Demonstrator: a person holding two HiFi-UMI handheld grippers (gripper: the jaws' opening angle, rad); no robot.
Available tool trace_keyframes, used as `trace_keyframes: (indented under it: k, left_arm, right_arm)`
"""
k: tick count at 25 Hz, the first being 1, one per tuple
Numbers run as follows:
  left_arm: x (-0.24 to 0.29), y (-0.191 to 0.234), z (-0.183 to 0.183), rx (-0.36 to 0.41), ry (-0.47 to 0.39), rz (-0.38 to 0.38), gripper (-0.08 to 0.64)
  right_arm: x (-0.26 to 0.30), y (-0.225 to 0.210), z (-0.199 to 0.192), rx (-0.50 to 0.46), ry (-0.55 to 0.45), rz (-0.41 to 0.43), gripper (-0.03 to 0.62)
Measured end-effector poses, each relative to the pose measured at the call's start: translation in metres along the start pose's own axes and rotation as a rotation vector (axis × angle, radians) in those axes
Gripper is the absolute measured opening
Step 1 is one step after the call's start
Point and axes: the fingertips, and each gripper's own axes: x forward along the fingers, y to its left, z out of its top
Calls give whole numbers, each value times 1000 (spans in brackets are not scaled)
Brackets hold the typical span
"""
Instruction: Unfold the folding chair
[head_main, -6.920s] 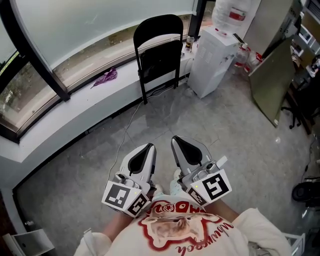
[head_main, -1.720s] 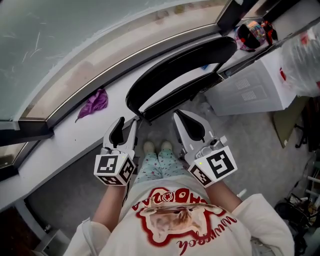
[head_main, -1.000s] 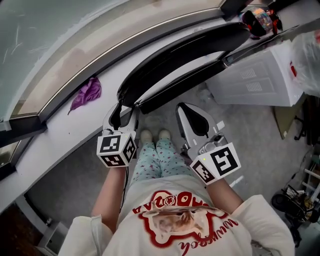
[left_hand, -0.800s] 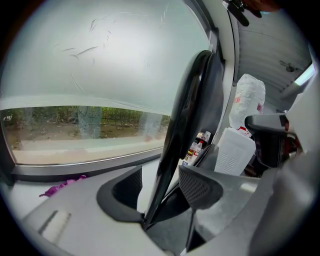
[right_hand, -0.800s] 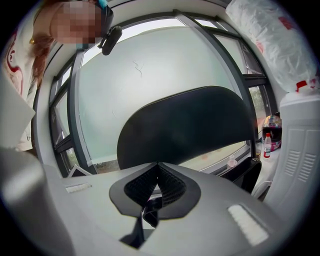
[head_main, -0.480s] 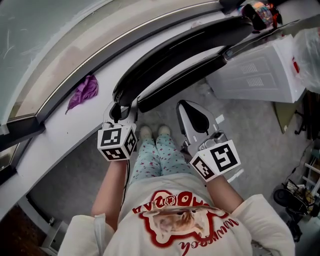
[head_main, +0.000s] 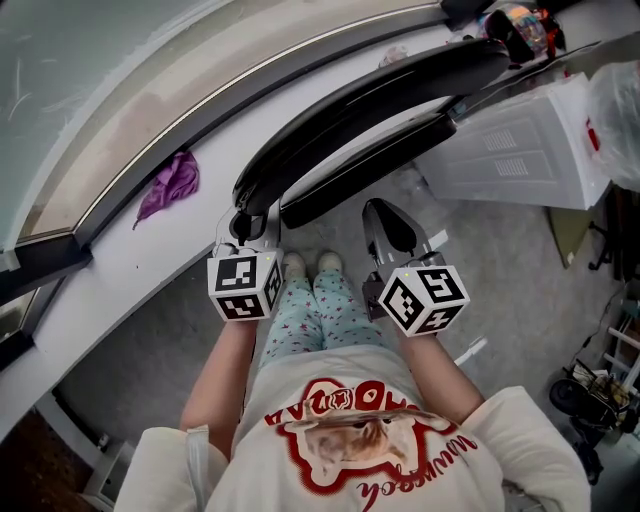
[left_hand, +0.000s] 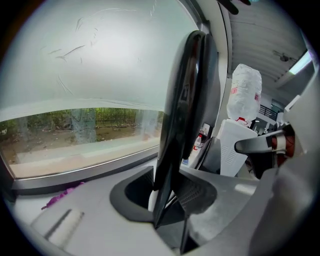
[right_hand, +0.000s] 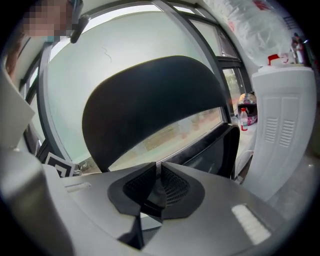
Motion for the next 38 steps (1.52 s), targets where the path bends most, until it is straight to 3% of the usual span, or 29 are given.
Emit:
trace_keyframes:
  k: [5,10,21,38]
  left_arm:
    - [0,0,-1,1,13,-17,112]
    - [0,-1,-2,-9,27,-18,112]
    - [0,-2,-3,4,45,-38,112]
    - [-1,-5,-3,45,65,-107,112]
  right_arm:
    - [17,-21,-3,178,20,-91,165]
    - [35,-39,-5,459,9,-173,312]
    - [84,-38,-19,735,12,-244,310]
    - [101,-29,-22,671,9,-244,273]
